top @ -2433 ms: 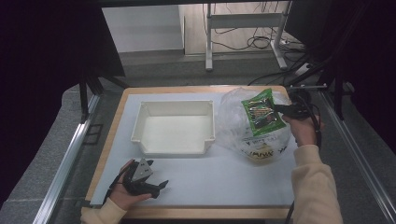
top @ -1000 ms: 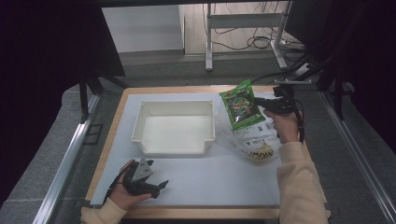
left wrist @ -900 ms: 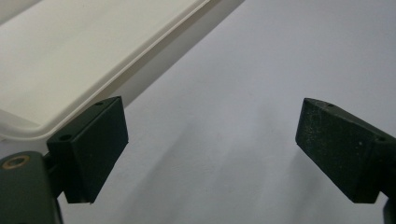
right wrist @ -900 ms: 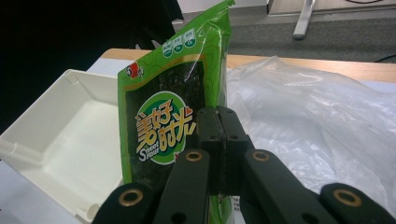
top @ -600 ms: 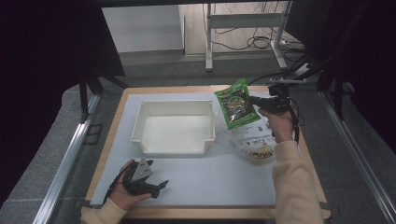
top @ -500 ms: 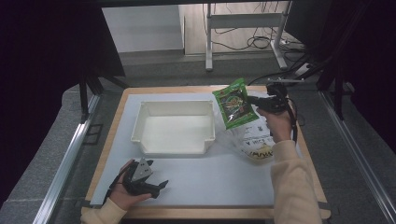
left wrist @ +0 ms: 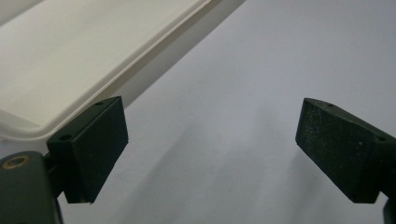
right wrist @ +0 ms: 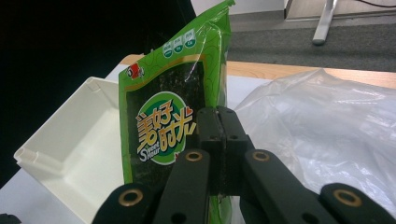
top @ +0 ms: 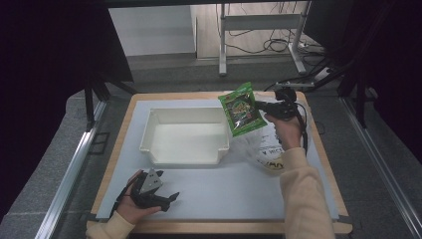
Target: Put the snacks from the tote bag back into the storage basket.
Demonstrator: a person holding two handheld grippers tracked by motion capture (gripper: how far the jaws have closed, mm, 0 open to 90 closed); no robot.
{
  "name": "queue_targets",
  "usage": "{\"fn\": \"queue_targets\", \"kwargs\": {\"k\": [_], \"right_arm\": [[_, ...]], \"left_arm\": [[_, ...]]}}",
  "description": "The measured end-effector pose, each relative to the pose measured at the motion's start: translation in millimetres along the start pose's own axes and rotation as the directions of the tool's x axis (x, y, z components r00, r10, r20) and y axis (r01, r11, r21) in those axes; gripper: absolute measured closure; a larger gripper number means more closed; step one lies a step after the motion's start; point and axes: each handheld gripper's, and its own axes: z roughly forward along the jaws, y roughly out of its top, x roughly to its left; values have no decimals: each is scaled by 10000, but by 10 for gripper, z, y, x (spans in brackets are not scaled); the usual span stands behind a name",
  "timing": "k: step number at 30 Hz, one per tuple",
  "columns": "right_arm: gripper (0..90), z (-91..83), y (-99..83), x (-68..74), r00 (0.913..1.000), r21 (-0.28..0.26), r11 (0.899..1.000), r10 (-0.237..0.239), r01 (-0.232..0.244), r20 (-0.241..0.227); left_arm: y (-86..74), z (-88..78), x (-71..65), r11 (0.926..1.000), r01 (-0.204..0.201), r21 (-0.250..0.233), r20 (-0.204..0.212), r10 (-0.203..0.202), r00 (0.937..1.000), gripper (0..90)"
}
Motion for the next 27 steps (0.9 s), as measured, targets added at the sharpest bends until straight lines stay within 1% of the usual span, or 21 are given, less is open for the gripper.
{"fn": "queue_targets", "kwargs": {"k": [7,11,13,15,19,21,23,25,27], "right_arm": [[900,50,18,57,10000,23,10000,-52,53,-84],[900,100,27,116,9998,33,10000,-90,91,-165],[900,146,34,166,9995,46,9999,-112,113,-288],[900,161,37,182,9994,32,9999,-113,114,-340],[900,240,52,271,9986,90,9998,-191,195,-499],[900,253,54,285,9984,107,9997,-199,205,-538],[900,296,59,338,9978,119,9996,-236,244,-616],[900,305,59,349,9978,116,9996,-233,241,-625],[900,341,57,391,9973,110,9997,-220,228,-701]], "left_arm": [[0,0,1,10000,5,-5,-2,-5,10000,92],[1,0,0,10000,-5,-4,3,5,10000,92],[1,-2,-1,10000,5,-22,-9,-5,10000,92],[1,-2,2,10000,21,-28,-8,-21,10000,92],[1,-3,4,10000,-11,-22,-3,11,10000,92],[0,-5,5,10000,-7,-26,-3,7,10000,92],[0,-9,7,10000,-3,-35,-10,3,10000,92],[0,-10,8,10000,-3,-37,-3,3,10000,92],[0,-10,9,10000,-11,-31,-6,11,10000,92]]}}
